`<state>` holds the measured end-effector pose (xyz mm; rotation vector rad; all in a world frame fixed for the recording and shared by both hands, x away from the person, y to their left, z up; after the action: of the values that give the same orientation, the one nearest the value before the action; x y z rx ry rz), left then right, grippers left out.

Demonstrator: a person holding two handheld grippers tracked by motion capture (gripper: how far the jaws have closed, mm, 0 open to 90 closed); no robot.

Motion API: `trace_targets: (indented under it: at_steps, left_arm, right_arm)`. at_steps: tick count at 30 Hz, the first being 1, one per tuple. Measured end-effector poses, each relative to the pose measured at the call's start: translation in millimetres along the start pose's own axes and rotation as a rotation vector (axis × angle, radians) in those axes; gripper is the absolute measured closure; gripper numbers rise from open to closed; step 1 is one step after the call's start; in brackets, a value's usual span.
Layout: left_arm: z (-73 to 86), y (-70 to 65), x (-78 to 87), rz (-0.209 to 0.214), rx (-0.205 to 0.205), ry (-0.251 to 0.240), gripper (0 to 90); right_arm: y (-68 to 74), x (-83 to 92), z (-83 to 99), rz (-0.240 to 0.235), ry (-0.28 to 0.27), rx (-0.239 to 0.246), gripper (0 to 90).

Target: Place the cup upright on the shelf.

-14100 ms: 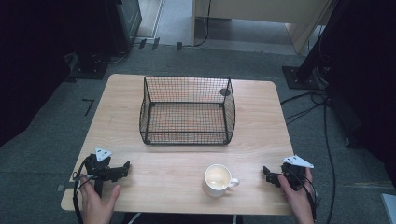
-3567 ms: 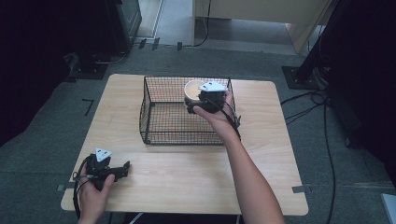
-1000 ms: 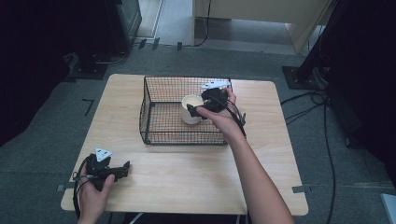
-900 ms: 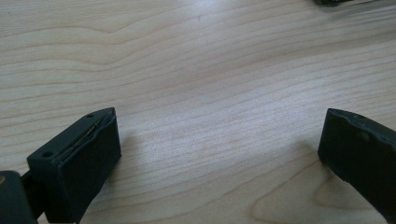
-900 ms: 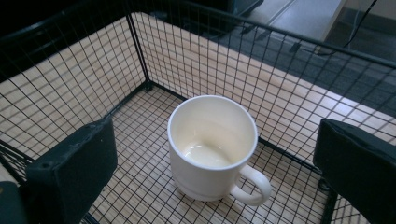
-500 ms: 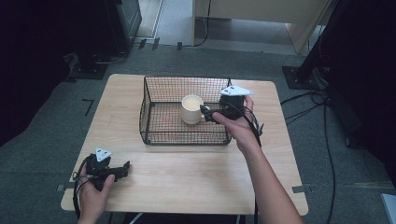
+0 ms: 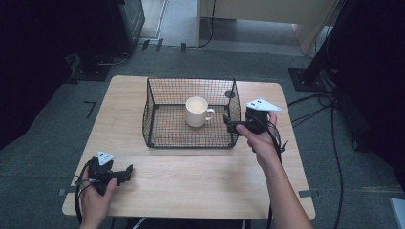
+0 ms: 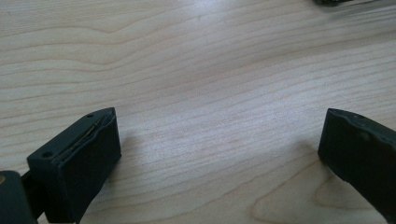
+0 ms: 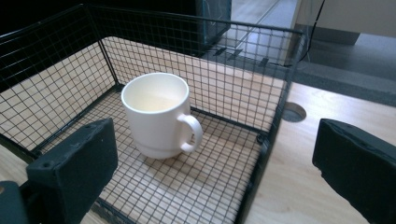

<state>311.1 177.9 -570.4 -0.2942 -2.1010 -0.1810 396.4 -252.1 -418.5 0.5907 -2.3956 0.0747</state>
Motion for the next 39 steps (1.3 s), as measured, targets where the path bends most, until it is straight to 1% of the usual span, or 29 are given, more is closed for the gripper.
trace_targets:
  at_steps: [3,9,17,21,24,28,32,34,36,39]
  left_arm:
    - [0.1,0.1,0.1,-0.001,-0.002,0.001,0.0]
    - [0.0,0.0,0.0,0.0,0.0,0.0,0.0]
    - [0.1,0.0,0.0,-0.001,0.0,0.001,0.0]
    - [0.1,0.1,0.0,-0.001,-0.002,0.002,0.0]
    - [0.1,0.1,0.0,-0.001,-0.002,0.001,0.0]
    - [0.1,0.1,0.0,-0.001,-0.002,0.002,0.0]
    - [0.1,0.1,0.0,-0.001,-0.002,0.002,0.0]
    - [0.1,0.1,0.0,-0.001,-0.002,0.002,0.0]
    - [0.1,0.1,0.0,-0.001,-0.001,0.002,0.0]
    - [0.1,0.1,0.0,-0.001,-0.002,0.002,0.0]
  right_arm:
    - [-5.8,4.8,9.4,0.005,-0.005,-0.022,0.2]
    - [-16.1,11.7,29.7,0.022,-0.006,-0.043,0.2]
    - [-36.5,20.7,63.1,0.047,0.0,-0.098,0.2]
    - [-45.7,23.1,81.5,0.059,0.006,-0.117,0.2]
    - [-54.9,21.7,99.1,0.083,0.027,-0.125,0.2]
    - [-68.4,18.3,125.9,0.112,0.067,-0.158,0.2]
    - [-78.2,16.1,149.5,0.133,0.101,-0.197,0.2]
    - [-81.2,16.7,157.7,0.137,0.111,-0.218,0.2]
    - [-84.9,18.1,168.5,0.157,0.132,-0.232,0.2]
    - [-87.8,21.9,181.4,0.171,0.152,-0.247,0.2]
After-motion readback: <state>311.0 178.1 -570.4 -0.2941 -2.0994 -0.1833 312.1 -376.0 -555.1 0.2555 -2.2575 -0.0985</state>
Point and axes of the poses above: each handheld gripper's, and its own axes: x roughly backward along the jaws, z roughly out of its underside, y roughly to its left, the point moved 7 cm from there along -x, roughly forward along the jaws, and after that the axes turned 12 degrees about y, right-handed, at the moved point
